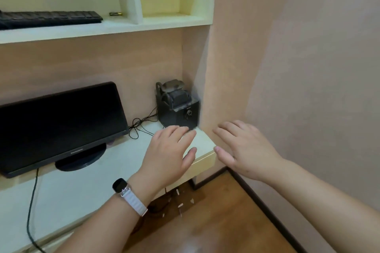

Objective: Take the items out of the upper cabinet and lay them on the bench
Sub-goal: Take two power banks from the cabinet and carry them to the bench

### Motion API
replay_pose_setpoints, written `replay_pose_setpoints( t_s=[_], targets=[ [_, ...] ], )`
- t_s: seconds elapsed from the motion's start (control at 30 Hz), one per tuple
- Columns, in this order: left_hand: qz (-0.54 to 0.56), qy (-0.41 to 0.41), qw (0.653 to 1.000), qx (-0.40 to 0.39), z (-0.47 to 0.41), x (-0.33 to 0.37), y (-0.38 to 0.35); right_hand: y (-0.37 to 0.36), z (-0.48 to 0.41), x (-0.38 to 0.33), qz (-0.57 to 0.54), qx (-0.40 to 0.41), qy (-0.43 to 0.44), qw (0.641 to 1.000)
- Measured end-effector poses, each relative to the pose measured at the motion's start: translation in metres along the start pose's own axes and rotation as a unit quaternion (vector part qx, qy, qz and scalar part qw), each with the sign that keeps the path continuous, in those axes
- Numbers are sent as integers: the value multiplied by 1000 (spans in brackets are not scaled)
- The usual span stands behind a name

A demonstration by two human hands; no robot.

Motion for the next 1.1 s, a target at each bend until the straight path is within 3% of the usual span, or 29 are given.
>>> replay_pose_setpoints(
  t_s=[0.23, 0.63, 1.1],
  targets=[
    [-22, 3, 999, 26, -31, -44, -6, -9, -65, 2, -18, 10, 13, 1000],
    [-82, 41, 993, 79, -120, -94, 6, -23, -193, 44, -95, 106, 92, 986],
    [-173, 79, 966, 174, -288, -121, 58, 69, -337, 137, -82, 231, 190, 951]
  ],
)
Point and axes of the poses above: each hand's wrist, its own z-axis away from the middle knuckle, its own y-axis out of the back of the hand, x = y × z, the point moved 7 cm from there along -z, towards the middle knuckle, and after that the axes turned 4 degrees about -y, right-handed, at the moved point
